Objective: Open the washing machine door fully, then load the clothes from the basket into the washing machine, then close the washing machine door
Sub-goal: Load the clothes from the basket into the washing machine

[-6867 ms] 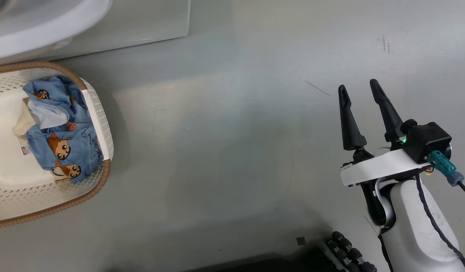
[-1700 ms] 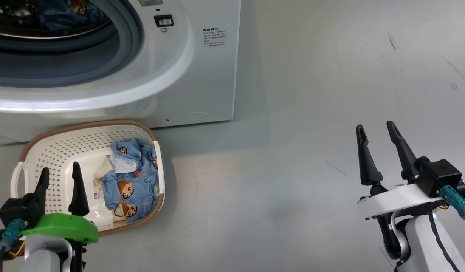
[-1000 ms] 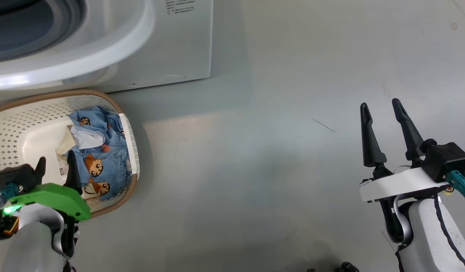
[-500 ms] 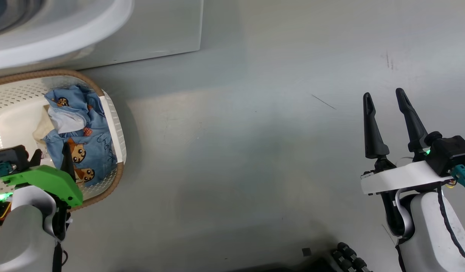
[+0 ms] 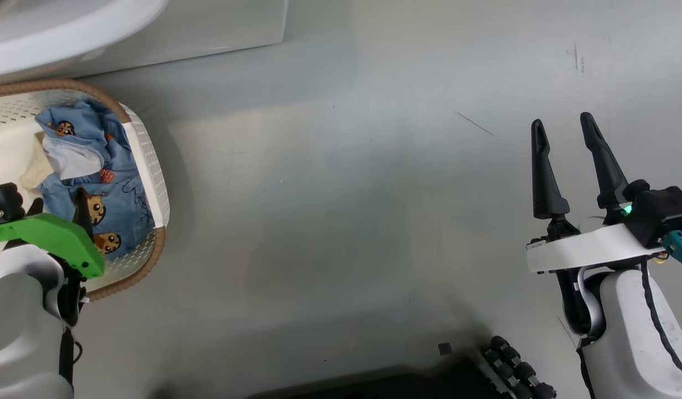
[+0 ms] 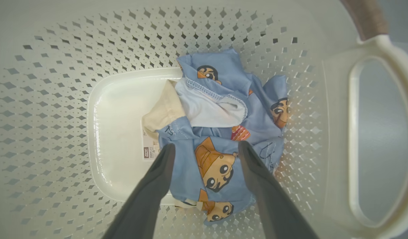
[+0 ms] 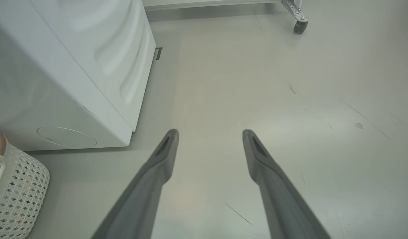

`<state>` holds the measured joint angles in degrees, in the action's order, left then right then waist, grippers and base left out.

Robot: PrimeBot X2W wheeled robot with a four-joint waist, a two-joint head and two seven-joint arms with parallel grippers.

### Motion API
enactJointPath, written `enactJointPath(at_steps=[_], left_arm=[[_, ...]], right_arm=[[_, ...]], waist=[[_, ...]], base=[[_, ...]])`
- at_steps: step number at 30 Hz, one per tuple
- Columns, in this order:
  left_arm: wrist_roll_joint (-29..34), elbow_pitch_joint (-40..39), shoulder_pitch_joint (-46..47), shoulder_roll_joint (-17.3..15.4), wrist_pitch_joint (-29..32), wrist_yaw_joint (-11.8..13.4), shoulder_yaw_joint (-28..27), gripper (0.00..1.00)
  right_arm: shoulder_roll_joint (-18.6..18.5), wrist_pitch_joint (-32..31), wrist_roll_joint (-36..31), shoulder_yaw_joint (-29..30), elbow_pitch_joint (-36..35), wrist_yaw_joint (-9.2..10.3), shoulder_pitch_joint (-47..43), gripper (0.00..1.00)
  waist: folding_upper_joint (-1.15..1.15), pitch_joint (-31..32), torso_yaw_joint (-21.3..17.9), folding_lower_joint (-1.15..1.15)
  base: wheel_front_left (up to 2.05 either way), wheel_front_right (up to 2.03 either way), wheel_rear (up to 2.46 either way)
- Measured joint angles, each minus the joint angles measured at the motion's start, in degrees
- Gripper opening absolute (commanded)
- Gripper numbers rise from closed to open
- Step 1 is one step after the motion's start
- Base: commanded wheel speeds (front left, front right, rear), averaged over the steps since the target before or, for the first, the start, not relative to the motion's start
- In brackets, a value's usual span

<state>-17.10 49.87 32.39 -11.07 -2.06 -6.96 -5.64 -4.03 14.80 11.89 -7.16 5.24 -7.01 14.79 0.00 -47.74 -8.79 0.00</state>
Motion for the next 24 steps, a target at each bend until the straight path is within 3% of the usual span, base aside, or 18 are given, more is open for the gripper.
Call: enactJointPath(at_steps=[24], left_arm=[[1.94,8.27,6.01,-1.2,2.58,0.9,2.11,1.0]], right_arm=[[0.52,0.0,0.01,0.26,-0.19,0.0,0.48,1.0]], waist=[[0.0,-3.93,-1.53,0.0]], base=[[0.0,0.0,0.0]])
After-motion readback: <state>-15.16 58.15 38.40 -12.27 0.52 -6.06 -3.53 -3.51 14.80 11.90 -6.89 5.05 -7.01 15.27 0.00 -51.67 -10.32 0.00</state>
